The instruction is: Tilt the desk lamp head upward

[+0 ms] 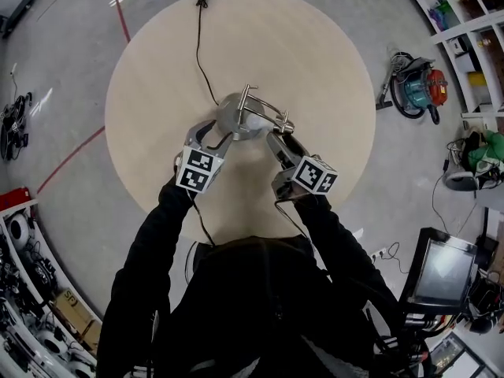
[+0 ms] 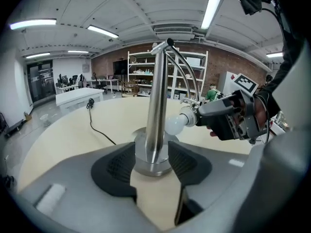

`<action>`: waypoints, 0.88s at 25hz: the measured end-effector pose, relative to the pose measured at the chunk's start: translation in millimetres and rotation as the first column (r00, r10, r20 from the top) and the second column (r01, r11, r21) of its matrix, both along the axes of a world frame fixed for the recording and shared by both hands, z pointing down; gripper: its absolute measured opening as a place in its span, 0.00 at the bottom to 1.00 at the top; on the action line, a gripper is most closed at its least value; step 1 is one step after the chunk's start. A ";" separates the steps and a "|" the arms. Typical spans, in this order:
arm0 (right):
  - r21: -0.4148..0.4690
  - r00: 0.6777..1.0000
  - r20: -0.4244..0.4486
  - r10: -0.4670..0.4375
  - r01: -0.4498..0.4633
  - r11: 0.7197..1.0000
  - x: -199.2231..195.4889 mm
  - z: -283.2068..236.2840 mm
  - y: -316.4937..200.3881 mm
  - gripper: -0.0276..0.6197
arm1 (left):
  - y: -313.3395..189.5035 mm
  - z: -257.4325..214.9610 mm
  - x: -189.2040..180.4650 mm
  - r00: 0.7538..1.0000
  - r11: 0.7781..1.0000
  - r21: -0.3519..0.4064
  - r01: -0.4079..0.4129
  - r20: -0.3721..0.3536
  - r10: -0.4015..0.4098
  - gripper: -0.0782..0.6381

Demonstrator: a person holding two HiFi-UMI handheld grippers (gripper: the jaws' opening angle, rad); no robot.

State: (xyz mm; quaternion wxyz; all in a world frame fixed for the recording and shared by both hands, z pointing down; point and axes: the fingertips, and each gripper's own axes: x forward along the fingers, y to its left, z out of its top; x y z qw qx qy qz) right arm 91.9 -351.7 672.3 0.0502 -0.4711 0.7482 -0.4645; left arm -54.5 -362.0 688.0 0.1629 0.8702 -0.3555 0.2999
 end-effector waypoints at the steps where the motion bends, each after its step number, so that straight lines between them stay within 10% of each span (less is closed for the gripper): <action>1: -0.004 1.000 0.008 0.004 -0.004 1.000 -1.5 3.0 -2.5 0.52 | -2.1 7.1 3.5 1.000 1.000 -0.003 -0.008 0.006 0.008 0.39; 22: -0.034 0.992 0.090 0.087 -0.084 0.996 10.6 14.8 -19.8 0.52 | -16.7 67.3 26.5 0.996 0.987 -0.132 0.090 0.026 -0.087 0.38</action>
